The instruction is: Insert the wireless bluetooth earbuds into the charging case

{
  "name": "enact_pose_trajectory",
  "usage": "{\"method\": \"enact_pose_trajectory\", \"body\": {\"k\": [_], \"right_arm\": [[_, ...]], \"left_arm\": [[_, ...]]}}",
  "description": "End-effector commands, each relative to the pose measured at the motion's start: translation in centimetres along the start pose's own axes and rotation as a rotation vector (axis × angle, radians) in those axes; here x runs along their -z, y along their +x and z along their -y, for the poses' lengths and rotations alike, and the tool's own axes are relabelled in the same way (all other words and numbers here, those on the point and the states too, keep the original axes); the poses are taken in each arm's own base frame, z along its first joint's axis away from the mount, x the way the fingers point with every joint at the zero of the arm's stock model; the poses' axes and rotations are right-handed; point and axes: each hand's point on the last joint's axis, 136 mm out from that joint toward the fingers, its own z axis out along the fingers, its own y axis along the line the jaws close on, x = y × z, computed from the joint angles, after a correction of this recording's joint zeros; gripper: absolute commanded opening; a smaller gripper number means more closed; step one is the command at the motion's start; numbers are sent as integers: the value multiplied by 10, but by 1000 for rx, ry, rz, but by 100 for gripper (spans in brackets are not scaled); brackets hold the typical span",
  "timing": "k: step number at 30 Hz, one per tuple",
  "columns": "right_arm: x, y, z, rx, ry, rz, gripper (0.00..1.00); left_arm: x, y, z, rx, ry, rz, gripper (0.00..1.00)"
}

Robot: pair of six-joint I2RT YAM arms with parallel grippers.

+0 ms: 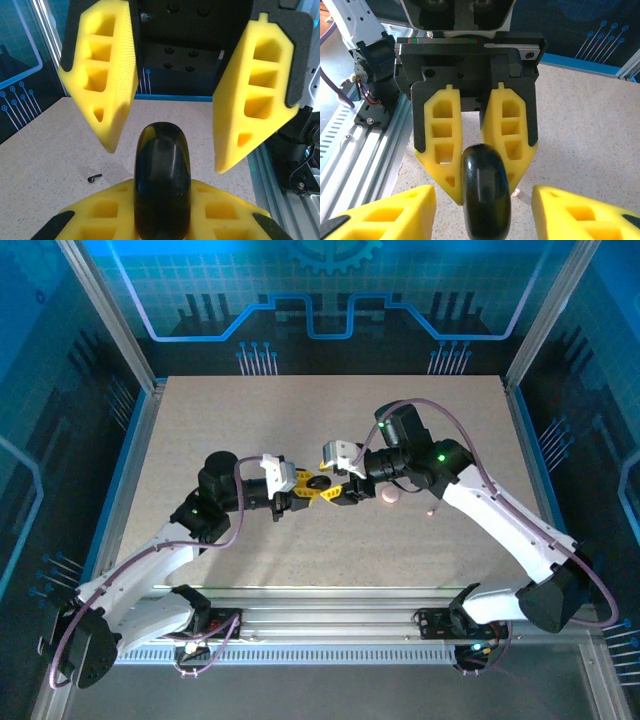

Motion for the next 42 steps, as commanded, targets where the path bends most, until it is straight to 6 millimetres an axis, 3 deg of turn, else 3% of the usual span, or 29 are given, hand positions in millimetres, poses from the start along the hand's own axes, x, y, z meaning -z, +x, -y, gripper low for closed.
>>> {"method": "enact_pose_trajectory", "body": {"k": [1,8,16,26,38,42], "right_arm": [[2,-18,1,32,-10,41,49],[1,-17,4,38,3,33,44],[2,-8,25,37,117,-25,44],[16,-19,46,45,242,21,44],[17,-17,52,24,262,23,44],[22,-23,51,25,269,45,49]], "left_arm": [[3,-7,3,-17,10,14,21],[3,-6,5,-18,16,12,21],[2,-6,6,-16,23,12,19],[1,-4,6,-14,26,8,17],[1,-8,5,-15,21,25,16],[1,-4,-2,15,-13,24,16]]}}
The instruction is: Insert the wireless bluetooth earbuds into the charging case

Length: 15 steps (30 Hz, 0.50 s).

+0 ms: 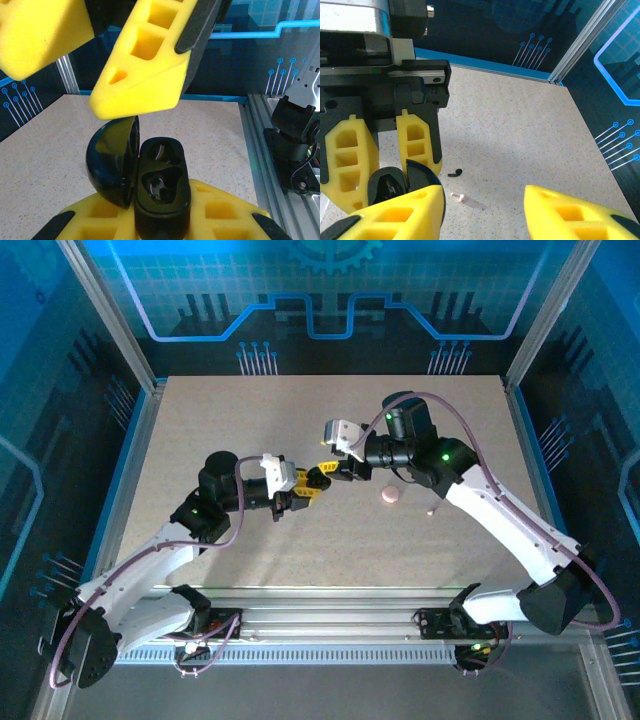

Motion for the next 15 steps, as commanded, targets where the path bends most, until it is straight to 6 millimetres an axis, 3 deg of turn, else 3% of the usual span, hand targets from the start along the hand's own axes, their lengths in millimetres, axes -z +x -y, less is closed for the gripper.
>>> {"method": "enact_pose_trajectory", "body": {"k": [1,8,15], "right_arm": [[9,-9,5,-10,35,30,51],[17,-13,22,-206,113,-9,58],[-4,21,45,-618,249,-184,53]], "left_arm": [[1,-3,-4,19,-19,27,16],[24,14,-49,168,-186,68,16],[65,40,-87,273,-427,3,16]]}}
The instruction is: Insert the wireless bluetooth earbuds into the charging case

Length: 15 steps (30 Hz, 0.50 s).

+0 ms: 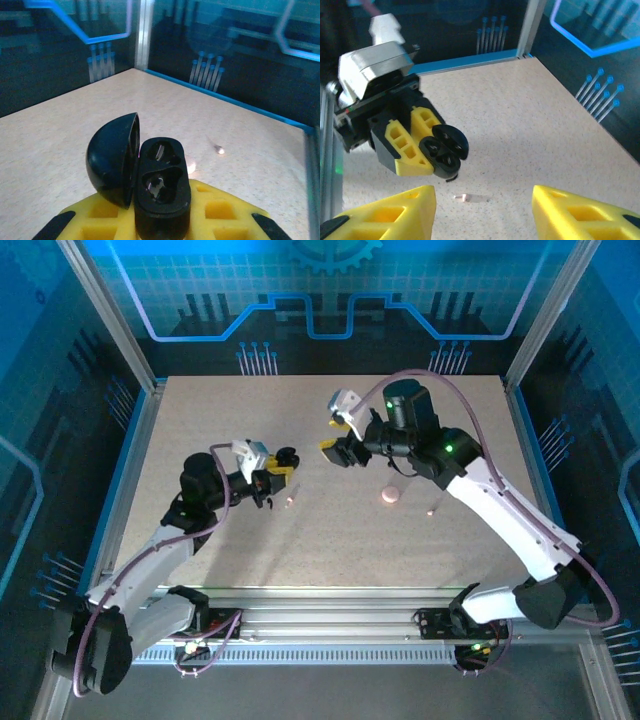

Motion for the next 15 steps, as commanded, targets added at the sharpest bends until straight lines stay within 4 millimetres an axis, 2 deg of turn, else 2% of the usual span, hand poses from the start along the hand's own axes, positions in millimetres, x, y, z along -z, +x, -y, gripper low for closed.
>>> {"method": "enact_pose_trajectory", "body": {"k": [1,4,8,15], "right_arm": [[-19,27,16,-312,100,-152,52],[-35,46,21,-487,153,-251,47],[-59,65,12,-600,172,-326,45],[-122,94,-21,-695,161,-454,43]], "left_arm": [[17,1,-25,52,-155,-8,16],[34,12,-48,89,-303,-42,17],[57,20,-69,132,-462,-71,17],[96,33,-98,232,-700,-102,17]]}}
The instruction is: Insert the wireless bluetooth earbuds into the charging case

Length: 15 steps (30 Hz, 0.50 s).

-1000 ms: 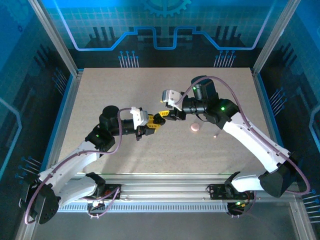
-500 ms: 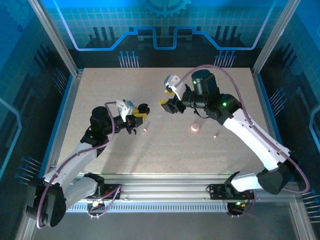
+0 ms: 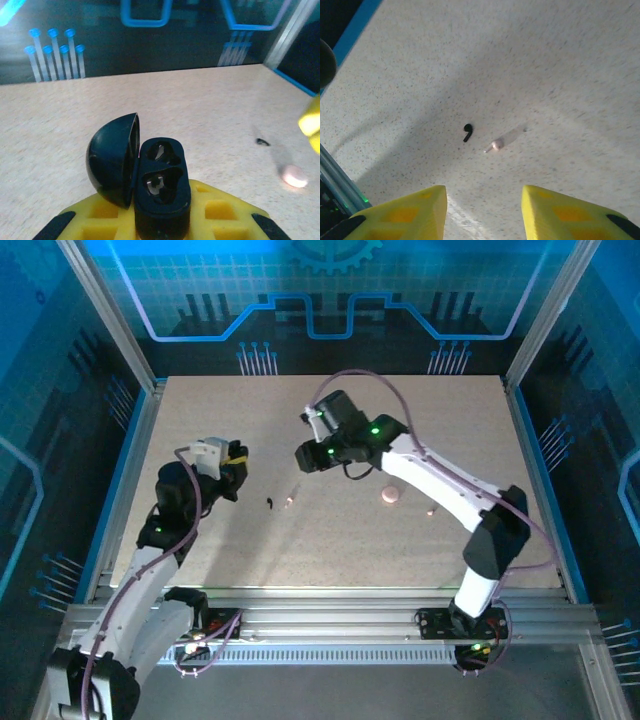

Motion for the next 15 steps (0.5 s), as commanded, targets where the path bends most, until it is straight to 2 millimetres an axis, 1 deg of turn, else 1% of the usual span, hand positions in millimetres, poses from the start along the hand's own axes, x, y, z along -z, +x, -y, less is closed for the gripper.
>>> {"method": "enact_pose_trajectory", "body": {"k": [1,7,9,11,15], "right_arm": [[-27,8,-18,-83,13,-61,42],[-92,27,-40,-25,51,-150,40],[-109,31,-43,-15,64,-179,38],[-124,36,-42,-26,72,-204,38],[-152,45,-40,-56,77,-236,38]], "left_arm": [[10,16,-33,83,-162,-50,17],[22,24,-63,178,-265,-69,17],[25,26,-70,203,-291,-73,17],[28,27,-74,217,-307,-81,17],[30,27,-77,225,-313,-83,17]]}}
